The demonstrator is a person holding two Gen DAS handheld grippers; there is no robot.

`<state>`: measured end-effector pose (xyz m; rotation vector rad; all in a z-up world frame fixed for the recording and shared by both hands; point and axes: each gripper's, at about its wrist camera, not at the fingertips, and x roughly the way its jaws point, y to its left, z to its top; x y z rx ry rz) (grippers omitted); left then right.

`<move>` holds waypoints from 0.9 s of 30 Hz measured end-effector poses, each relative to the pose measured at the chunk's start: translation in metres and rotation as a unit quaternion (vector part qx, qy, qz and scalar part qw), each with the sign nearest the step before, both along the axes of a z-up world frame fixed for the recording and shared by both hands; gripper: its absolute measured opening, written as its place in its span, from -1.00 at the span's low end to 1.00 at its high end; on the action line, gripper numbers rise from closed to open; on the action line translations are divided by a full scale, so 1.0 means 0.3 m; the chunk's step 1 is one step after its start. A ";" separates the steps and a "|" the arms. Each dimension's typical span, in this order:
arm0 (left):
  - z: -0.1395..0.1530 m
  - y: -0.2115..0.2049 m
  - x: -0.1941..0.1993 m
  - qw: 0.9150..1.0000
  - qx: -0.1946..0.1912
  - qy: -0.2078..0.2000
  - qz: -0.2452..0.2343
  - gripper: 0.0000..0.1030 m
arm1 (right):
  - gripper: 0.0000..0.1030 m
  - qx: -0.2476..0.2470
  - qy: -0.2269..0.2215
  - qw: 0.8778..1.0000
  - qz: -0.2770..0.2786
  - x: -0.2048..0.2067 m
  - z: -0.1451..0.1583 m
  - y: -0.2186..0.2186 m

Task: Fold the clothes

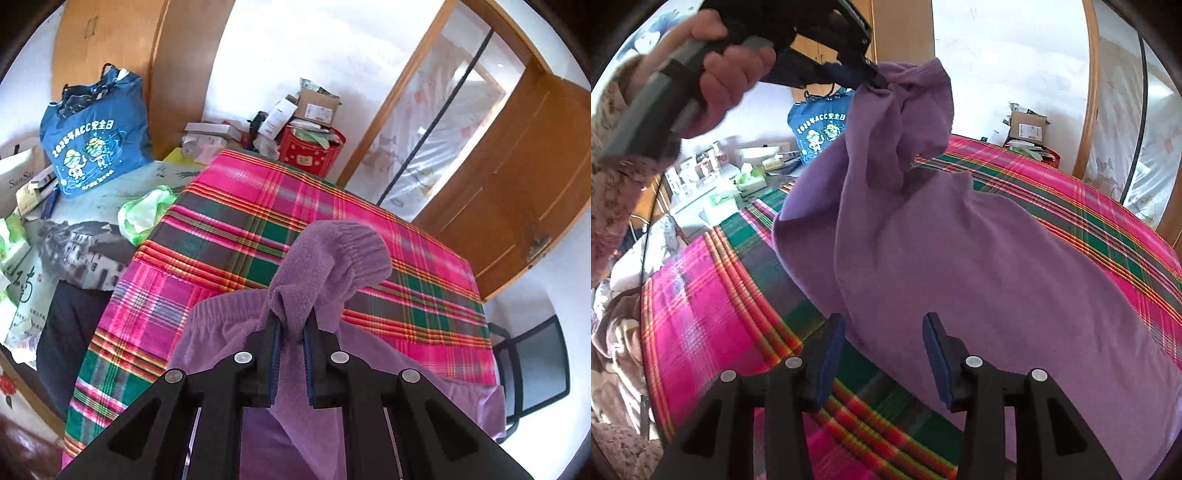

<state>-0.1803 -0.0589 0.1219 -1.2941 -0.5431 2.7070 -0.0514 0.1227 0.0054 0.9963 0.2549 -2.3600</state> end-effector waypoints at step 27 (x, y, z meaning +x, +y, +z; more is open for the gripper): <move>-0.083 -0.161 -0.045 0.998 0.026 -0.017 0.056 -0.79 | -0.94 0.089 0.112 0.978 -0.152 -0.319 0.213 0.115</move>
